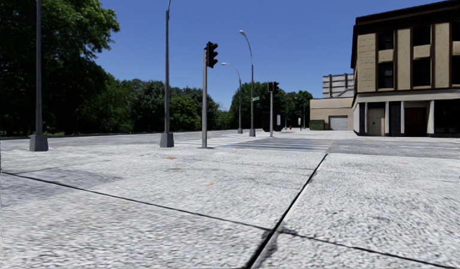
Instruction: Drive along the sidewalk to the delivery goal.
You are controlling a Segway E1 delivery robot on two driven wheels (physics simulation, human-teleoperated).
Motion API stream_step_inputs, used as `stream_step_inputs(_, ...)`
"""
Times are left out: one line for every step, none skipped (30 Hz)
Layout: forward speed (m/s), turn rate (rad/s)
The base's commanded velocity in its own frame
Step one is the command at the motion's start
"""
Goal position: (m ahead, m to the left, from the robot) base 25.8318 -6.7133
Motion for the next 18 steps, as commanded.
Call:
stream_step_inputs(2.0,-0.42)
stream_step_inputs(2.0,-0.42)
stream_step_inputs(2.0,-0.42)
stream_step_inputs(2.0,-0.42)
stream_step_inputs(2.0,-0.42)
stream_step_inputs(2.0,-0.42)
stream_step_inputs(2.0,-0.42)
stream_step_inputs(2.0,-0.42)
stream_step_inputs(2.0,-0.41)
stream_step_inputs(2.0,-0.41)
stream_step_inputs(2.0,-0.41)
stream_step_inputs(2.0,-0.41)
stream_step_inputs(2.0,-0.41)
stream_step_inputs(2.0,-0.41)
stream_step_inputs(2.0,-0.41)
stream_step_inputs(2.0,-0.4)
stream_step_inputs(2.0,-0.4)
stream_step_inputs(2.0,-0.4)
